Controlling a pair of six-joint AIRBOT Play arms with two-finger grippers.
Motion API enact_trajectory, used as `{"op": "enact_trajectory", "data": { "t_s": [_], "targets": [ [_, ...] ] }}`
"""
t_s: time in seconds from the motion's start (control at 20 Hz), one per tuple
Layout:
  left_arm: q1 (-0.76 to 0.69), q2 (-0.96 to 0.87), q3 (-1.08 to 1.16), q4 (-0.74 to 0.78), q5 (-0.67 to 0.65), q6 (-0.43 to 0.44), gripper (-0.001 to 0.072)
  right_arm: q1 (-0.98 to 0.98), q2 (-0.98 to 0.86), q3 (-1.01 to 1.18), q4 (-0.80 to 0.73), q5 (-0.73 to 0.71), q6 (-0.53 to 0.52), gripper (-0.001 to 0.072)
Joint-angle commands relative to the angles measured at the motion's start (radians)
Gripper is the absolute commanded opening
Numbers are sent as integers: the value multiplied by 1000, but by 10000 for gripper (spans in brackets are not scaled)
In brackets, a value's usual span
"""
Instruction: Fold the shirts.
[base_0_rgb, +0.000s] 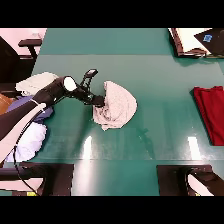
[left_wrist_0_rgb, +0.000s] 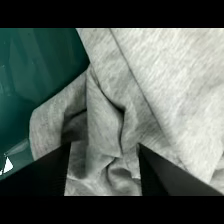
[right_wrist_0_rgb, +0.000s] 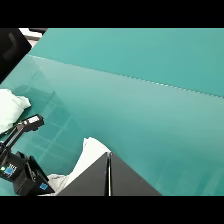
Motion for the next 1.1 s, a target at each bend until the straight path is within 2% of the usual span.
{"op": "enact_trajectory", "data": {
  "t_s": [0.0, 0.05, 0.25, 0.5, 0.55, 0.6, 0.65, 0.75, 0.85, 0.95, 1.05],
  "targets": [
    [0, -2, -10, -5, 26, 3, 267, 1, 0, 1, 0, 5, 1, 14],
    [0, -2, -10, -5, 41, 4, 28, 1, 0, 0, 0, 8, 1, 15],
    [71, 32, 71, 40, -2, 2, 24, 0, 15, -93, -3, 52, 51, 15],
    [248, 118, 183, 95, -43, 3, 24, 1, 23, -416, 2, 73, 208, 19],
    [267, 119, 184, 101, -58, 3, 24, 1, 4, -488, 10, 74, 220, 123],
    [274, 114, 183, 121, -76, 3, 23, 10, -28, -551, 29, 72, 220, 362],
    [273, 110, 183, 164, -92, 3, 24, 22, -67, -600, 56, 64, 220, 466],
    [273, 109, 183, 204, -112, 3, 24, 76, -157, -676, 140, -16, 200, 463],
    [273, 109, 183, 233, -112, 3, 24, 156, -257, -710, 274, -141, 129, 461],
    [273, 109, 183, 239, -116, 2, 24, 235, -367, -701, 425, -232, 53, 460],
    [273, 109, 183, 245, -118, 3, 24, 300, -484, -640, 513, -277, -2, 459]
  ]
}}
